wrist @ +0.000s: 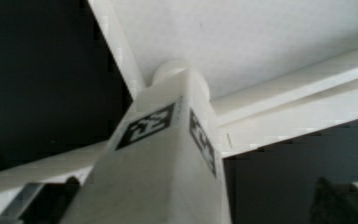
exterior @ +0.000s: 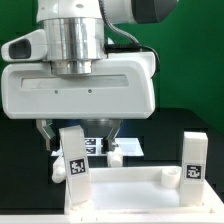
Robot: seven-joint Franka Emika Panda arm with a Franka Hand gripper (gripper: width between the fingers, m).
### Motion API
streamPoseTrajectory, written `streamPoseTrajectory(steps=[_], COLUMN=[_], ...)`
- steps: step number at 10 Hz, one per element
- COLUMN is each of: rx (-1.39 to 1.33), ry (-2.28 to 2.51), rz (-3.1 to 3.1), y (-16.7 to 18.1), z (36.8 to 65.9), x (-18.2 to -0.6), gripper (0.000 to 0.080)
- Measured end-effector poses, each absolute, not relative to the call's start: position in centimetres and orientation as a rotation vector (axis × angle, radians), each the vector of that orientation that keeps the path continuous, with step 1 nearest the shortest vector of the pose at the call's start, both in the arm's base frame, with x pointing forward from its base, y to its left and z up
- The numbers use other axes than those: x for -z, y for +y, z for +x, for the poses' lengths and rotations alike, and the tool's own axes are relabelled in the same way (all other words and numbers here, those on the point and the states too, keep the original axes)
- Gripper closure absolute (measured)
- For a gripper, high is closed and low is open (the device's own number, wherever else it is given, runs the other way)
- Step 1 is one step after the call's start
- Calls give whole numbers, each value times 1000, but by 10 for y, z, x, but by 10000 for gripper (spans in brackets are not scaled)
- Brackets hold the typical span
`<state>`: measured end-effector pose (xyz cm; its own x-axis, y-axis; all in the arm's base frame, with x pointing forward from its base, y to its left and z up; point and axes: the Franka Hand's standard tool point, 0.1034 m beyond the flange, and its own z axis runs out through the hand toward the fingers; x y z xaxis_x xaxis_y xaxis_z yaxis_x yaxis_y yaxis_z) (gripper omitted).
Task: Assemble desk
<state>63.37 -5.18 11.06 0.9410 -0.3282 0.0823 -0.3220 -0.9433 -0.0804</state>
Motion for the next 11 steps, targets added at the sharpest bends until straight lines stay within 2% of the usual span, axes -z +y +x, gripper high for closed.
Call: streamPoseTrajectory(steps=[2, 6, 9, 11], rx=[138, 118, 31, -43], ry=[679, 1210, 1896, 2118], rz=[-2990, -2809, -2328, -2072], y=[-51, -55, -67, -74], z=[634, 635, 634, 631], x=[-110, -109, -105, -104], gripper=[513, 514, 514, 514])
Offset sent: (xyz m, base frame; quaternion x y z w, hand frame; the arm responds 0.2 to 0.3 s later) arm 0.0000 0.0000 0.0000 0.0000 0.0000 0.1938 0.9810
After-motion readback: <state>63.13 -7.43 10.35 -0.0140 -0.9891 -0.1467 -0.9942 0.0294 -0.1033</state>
